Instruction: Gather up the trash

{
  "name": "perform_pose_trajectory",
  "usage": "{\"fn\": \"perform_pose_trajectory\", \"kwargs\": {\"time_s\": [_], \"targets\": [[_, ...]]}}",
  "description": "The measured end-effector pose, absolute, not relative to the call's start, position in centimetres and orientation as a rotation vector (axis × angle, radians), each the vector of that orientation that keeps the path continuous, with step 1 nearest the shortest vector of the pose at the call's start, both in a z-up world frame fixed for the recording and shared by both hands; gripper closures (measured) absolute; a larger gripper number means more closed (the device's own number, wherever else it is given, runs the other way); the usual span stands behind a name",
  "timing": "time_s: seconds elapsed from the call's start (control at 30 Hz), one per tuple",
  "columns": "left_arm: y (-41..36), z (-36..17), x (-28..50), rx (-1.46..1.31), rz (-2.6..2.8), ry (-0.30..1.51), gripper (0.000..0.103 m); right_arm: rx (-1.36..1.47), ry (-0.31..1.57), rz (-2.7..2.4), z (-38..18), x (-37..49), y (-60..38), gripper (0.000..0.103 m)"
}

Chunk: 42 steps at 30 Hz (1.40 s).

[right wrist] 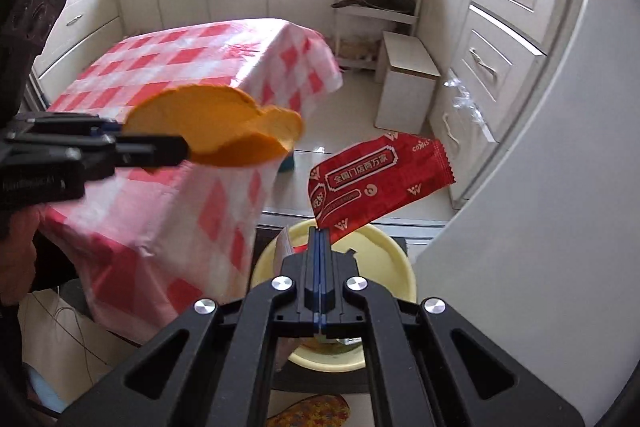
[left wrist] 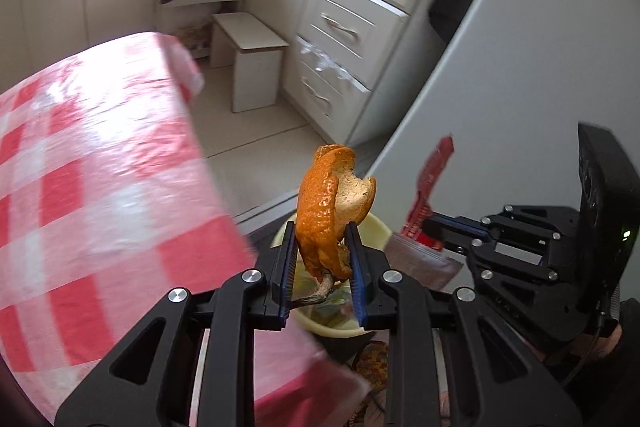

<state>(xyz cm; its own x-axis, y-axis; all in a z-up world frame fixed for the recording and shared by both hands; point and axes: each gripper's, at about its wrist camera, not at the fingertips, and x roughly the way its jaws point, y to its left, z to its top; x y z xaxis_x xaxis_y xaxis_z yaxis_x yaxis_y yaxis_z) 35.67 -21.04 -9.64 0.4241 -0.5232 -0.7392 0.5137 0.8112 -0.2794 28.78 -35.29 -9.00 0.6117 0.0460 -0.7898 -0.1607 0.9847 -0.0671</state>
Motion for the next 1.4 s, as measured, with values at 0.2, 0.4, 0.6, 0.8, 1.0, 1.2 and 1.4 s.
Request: {"fn": "perform_pose_trajectory", "kwargs": {"time_s": [0.2, 0.4, 0.6, 0.8, 1.0, 1.2, 1.4], "targets": [[-25.7, -11.8, 36.2, 0.027, -0.66, 0.977, 0.081, -0.106, 0.975, 0.08, -10.5, 29.6, -36.8, 0.102], [-28.4, -14.2, 37.3, 0.087, -0.61, 1.052, 0.079, -0.062, 1.065, 0.042, -12.2, 30.3, -38.4, 0.079], [-28.7, -14.1, 37.4, 0.101, -0.611, 1.041, 0.067, -0.06, 1.057, 0.022, -12.2, 29.9, -38.8, 0.057], [-28.6, -13.0, 36.5, 0.134, -0.59, 1.015, 0.061, -0.071, 1.058, -0.007, -11.6, 29.7, -39.2, 0.045], [-26.6, -9.8, 33.9, 0.171, -0.522, 0.94, 0.047, -0.154, 0.998, -0.051, -9.0, 27.8, -38.3, 0.028], [-23.7, -6.0, 29.9, 0.178, -0.464, 0.853, 0.033, -0.166, 0.903, -0.124, -6.3, 22.8, -37.2, 0.015], [-20.4, -2.9, 25.2, 0.161, -0.42, 0.776, 0.02, -0.042, 0.808, -0.183, -5.2, 16.5, -36.5, 0.011]]}}
